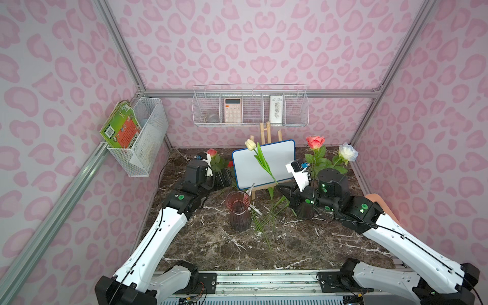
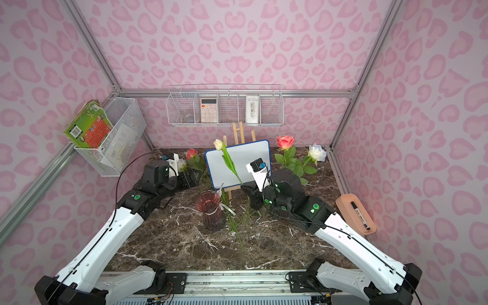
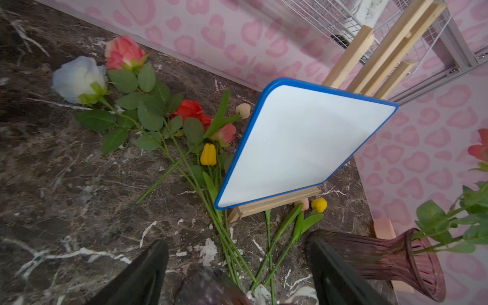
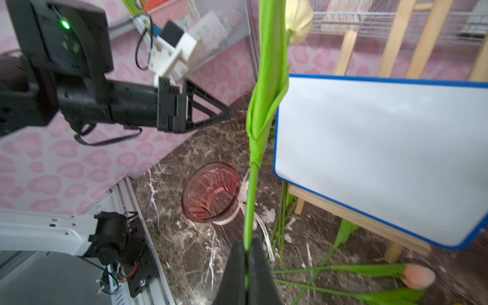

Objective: Arrange the flowers in different vases according to their variety
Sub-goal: Insert the flower into the vase.

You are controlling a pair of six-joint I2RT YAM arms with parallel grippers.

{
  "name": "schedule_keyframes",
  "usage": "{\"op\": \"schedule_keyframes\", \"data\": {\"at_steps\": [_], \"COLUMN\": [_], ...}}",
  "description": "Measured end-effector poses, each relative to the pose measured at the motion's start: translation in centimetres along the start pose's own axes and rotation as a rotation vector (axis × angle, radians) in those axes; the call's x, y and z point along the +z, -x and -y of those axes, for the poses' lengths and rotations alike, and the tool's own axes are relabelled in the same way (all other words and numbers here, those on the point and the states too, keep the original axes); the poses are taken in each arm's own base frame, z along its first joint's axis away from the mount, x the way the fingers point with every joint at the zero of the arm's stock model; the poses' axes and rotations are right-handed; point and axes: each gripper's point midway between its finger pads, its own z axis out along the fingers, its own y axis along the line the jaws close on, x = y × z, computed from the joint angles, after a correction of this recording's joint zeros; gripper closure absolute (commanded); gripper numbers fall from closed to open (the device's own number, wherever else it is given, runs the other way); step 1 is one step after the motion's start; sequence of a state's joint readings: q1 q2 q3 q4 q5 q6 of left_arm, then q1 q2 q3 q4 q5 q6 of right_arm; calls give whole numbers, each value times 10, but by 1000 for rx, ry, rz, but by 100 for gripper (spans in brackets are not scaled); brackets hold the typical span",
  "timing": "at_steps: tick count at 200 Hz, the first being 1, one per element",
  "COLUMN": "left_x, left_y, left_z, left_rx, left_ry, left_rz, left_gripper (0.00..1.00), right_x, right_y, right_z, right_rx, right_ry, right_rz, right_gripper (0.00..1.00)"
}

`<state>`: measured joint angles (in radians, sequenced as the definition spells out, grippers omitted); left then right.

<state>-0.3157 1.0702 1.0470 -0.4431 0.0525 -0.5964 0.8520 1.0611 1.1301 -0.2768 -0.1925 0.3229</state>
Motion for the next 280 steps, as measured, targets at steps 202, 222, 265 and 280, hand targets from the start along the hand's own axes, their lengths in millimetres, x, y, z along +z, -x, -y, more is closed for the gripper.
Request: {"op": "schedule_keyframes", "data": {"at_steps": [202, 222, 265, 280], "left_x": [-10, -10, -6, -5], "left_y": [-30, -30, -34, -35], "left_z": [-77, -78, -81, -82], "left_rx": [-104, -104, -107, -107], "left_ry": [180, 180, 187, 190], "left_rz": [13, 13, -1, -6], "left_gripper": [8, 7, 8, 8], "right_x": [125, 130, 133, 133], "right_y": [23, 13, -7, -15], "right_z": [-55, -54, -57, -57], "right_rx": [-153, -150, -137, -121], "right_ry": [167, 171, 184, 187], "right_rz": [572, 574, 568, 553], "right_gripper": [100, 100, 93, 86]}}
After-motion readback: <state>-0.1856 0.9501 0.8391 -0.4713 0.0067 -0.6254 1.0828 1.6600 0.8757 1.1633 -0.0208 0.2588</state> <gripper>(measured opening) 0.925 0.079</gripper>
